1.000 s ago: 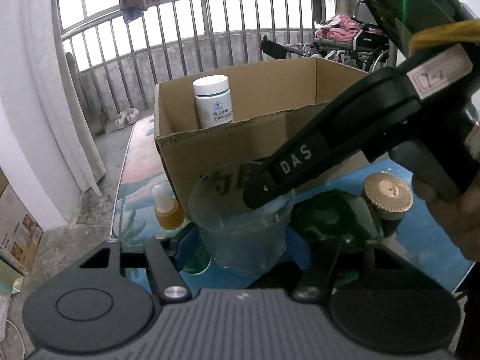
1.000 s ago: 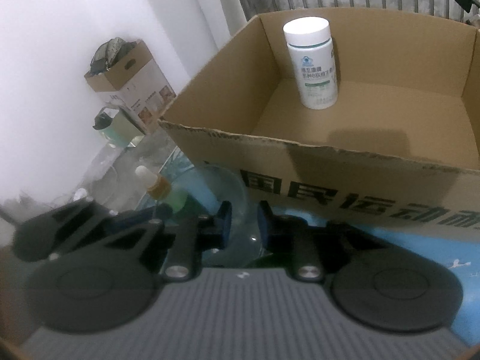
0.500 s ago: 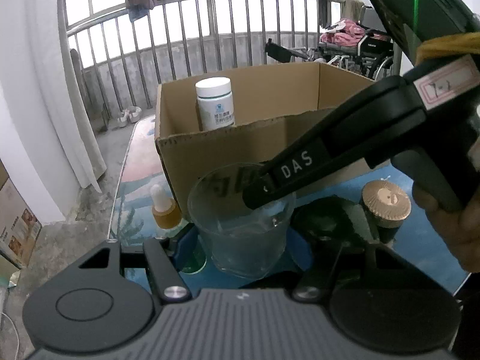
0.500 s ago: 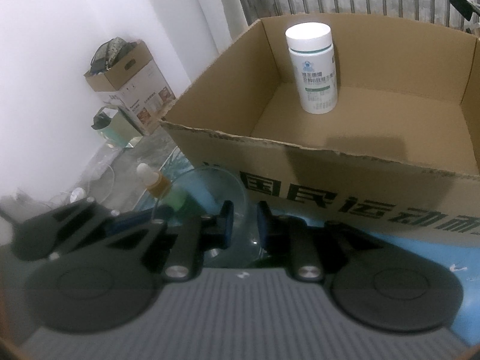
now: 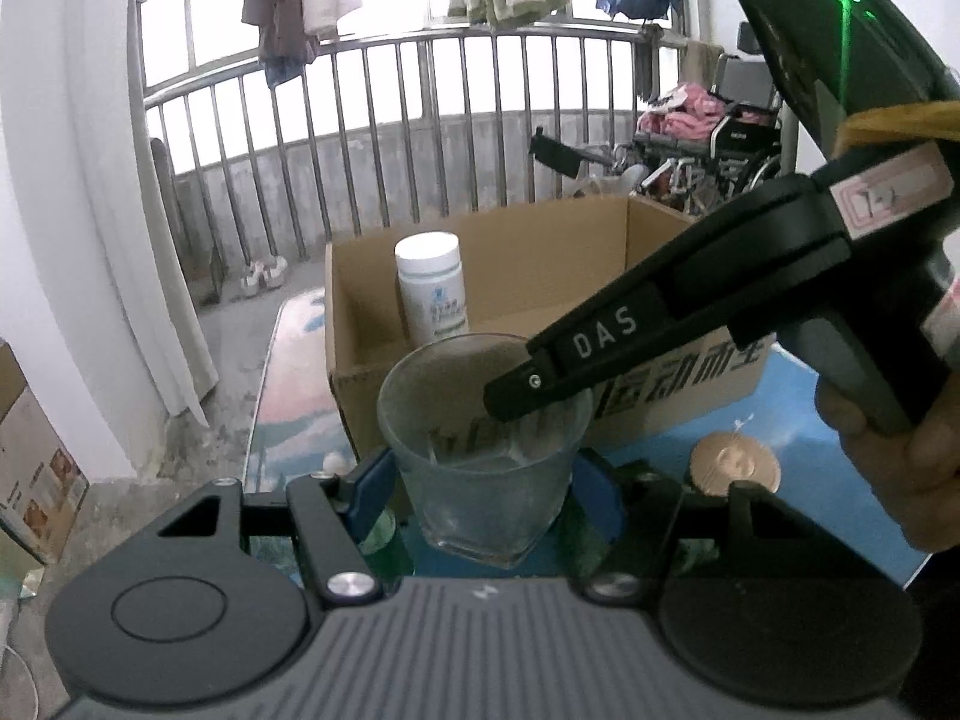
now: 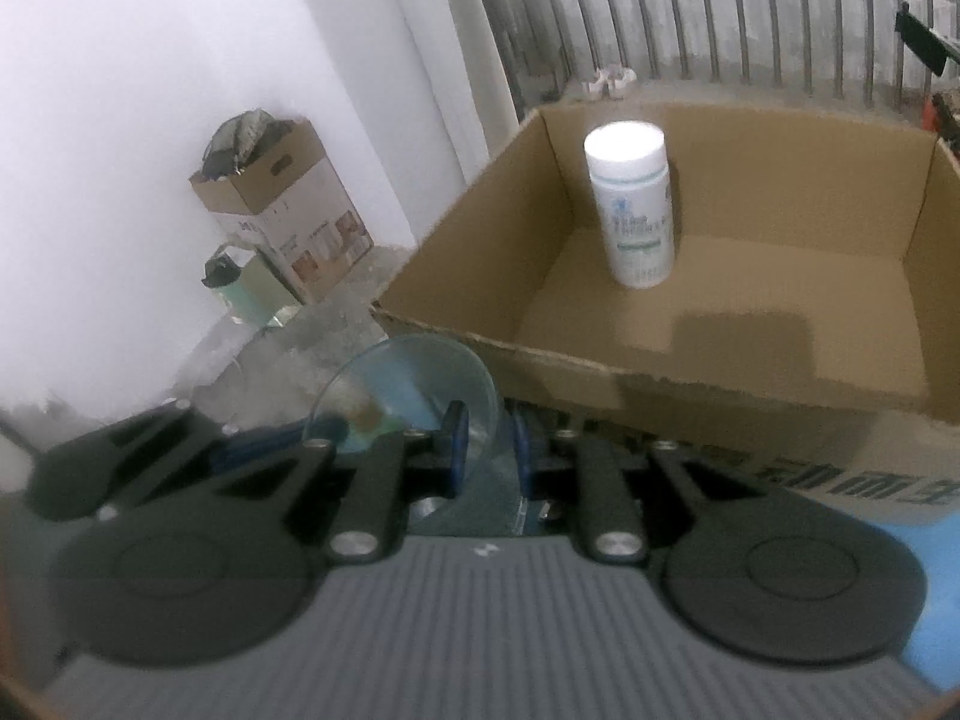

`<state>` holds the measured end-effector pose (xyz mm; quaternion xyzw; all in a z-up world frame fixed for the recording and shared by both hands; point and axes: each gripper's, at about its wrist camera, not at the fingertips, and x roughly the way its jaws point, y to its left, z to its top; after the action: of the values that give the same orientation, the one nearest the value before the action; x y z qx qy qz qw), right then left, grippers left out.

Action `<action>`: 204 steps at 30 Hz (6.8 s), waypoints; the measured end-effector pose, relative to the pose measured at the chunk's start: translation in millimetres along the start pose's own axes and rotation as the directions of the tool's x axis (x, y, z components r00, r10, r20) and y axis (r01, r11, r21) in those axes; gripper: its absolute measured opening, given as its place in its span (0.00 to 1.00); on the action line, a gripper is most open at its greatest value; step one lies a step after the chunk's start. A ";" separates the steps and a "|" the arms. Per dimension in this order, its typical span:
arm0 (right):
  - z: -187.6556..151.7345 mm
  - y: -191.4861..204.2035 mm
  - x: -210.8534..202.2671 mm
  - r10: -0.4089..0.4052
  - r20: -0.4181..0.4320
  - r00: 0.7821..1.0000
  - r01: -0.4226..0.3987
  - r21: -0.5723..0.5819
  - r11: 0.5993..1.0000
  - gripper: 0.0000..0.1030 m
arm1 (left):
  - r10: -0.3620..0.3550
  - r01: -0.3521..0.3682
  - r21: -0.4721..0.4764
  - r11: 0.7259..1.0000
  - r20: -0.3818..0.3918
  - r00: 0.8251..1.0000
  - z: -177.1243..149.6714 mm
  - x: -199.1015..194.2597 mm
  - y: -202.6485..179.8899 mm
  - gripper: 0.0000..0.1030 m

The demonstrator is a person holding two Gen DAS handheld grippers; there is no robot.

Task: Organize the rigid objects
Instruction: 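Carry the glass cup into the box and release it with the right tool, then move the right tool back to the dark green round jar and grasp it, then lift the green jar with the right tool and carry it into the box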

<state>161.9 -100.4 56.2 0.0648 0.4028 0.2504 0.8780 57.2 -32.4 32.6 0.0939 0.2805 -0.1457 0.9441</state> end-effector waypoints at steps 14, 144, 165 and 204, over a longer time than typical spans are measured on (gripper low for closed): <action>34.1 10.0 -90.7 -0.044 0.149 0.988 0.055 -0.070 0.996 0.15 | -0.035 0.022 0.079 0.997 0.177 0.984 58.2 -39.1 -27.7 0.65; -103.4 -62.4 -16.8 0.025 0.024 0.999 -0.032 0.412 0.911 0.72 | -0.254 0.280 0.073 0.957 -0.253 0.934 -34.2 52.1 -23.4 0.77; -100.6 -54.0 -26.7 0.032 0.028 0.999 -0.041 0.416 0.909 0.72 | -0.234 0.261 0.099 0.960 -0.222 0.947 -28.6 32.1 -28.2 0.77; 81.0 -86.7 68.5 0.132 -0.130 0.983 -0.075 0.369 0.926 0.72 | -0.159 0.175 0.020 0.984 -0.331 0.930 88.6 139.5 54.6 0.77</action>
<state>293.1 -134.6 36.7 0.2274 0.5040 0.2222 0.8031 231.2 -35.1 33.2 0.1159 0.4370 -0.2147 0.8658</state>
